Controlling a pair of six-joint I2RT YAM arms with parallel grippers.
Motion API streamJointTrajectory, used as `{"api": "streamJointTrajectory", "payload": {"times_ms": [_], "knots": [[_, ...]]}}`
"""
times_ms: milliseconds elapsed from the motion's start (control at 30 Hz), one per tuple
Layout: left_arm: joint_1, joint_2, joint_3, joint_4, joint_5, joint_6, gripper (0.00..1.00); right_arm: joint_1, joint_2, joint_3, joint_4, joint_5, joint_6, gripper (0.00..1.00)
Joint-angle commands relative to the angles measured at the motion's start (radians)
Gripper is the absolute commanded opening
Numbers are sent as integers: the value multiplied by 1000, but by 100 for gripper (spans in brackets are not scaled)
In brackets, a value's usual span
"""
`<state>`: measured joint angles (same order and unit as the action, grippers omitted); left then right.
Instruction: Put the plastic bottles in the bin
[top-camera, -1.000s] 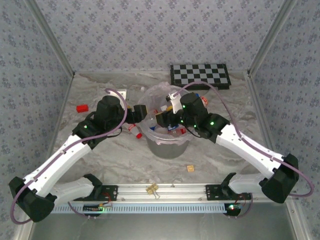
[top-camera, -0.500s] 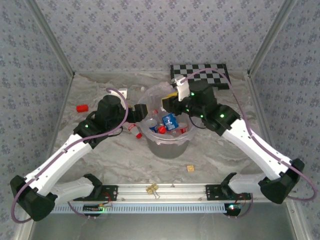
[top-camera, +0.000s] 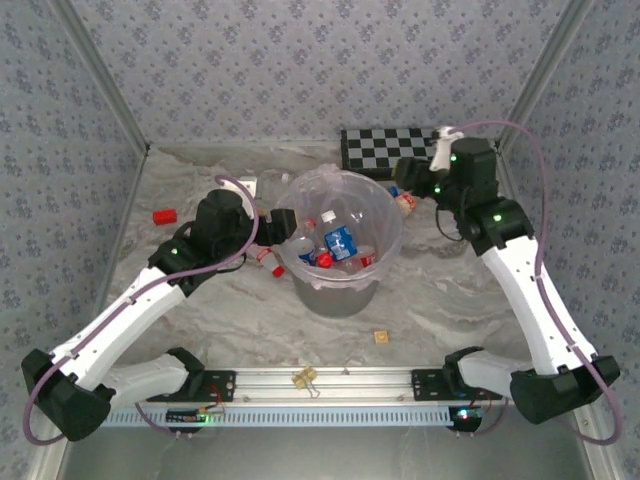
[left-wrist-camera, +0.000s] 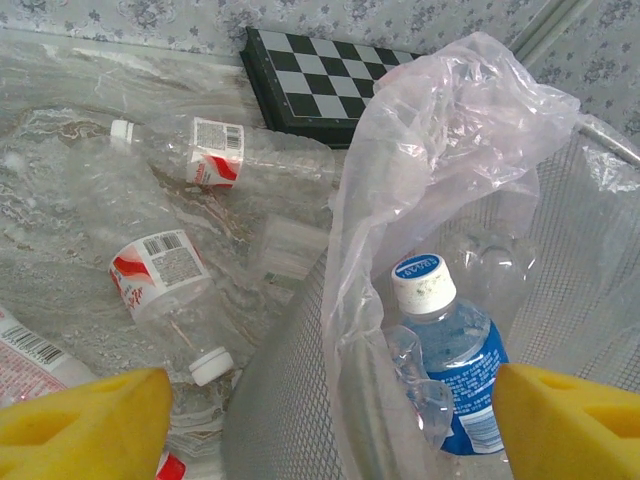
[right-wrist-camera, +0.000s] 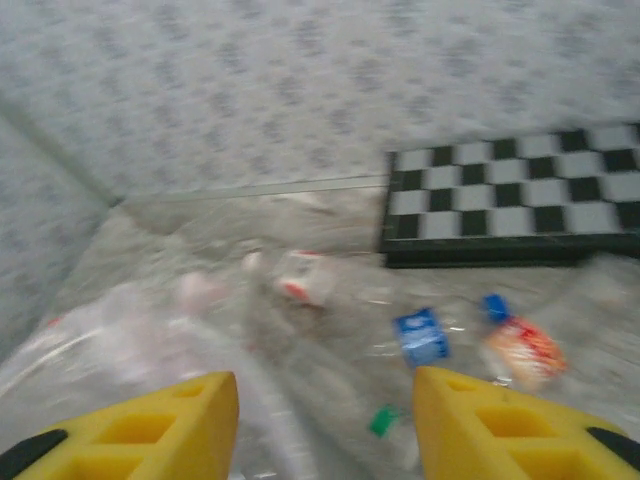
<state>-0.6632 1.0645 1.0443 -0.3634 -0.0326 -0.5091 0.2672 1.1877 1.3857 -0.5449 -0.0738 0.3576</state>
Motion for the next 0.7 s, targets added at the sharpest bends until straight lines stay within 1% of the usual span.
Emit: {"api": "streamJointTrajectory", "payload": {"times_ms": [0, 67, 100, 200, 300, 400, 533, 667], "knots": [[6, 5, 43, -32, -4, 57, 84, -120, 72, -22, -85, -14, 113, 62], [8, 6, 62, -74, -35, 81, 84, -180, 120, -35, -65, -14, 124, 68], [12, 5, 64, -81, -37, 88, 84, -203, 145, -46, -61, -7, 133, 70], [23, 5, 64, -82, -23, 97, 84, -260, 220, -90, 45, -2, 182, 73], [34, 11, 59, -81, -14, 102, 84, -300, 326, -111, 140, -55, 254, 79], [59, 12, 61, -86, -9, 94, 84, -297, 437, -95, 213, -104, 315, 84], [84, 12, 68, -75, 20, 80, 84, -280, 582, -32, 233, -75, 357, 90], [92, 23, 91, -114, 22, 90, 84, -282, 692, 12, 278, -71, 402, 89]]}}
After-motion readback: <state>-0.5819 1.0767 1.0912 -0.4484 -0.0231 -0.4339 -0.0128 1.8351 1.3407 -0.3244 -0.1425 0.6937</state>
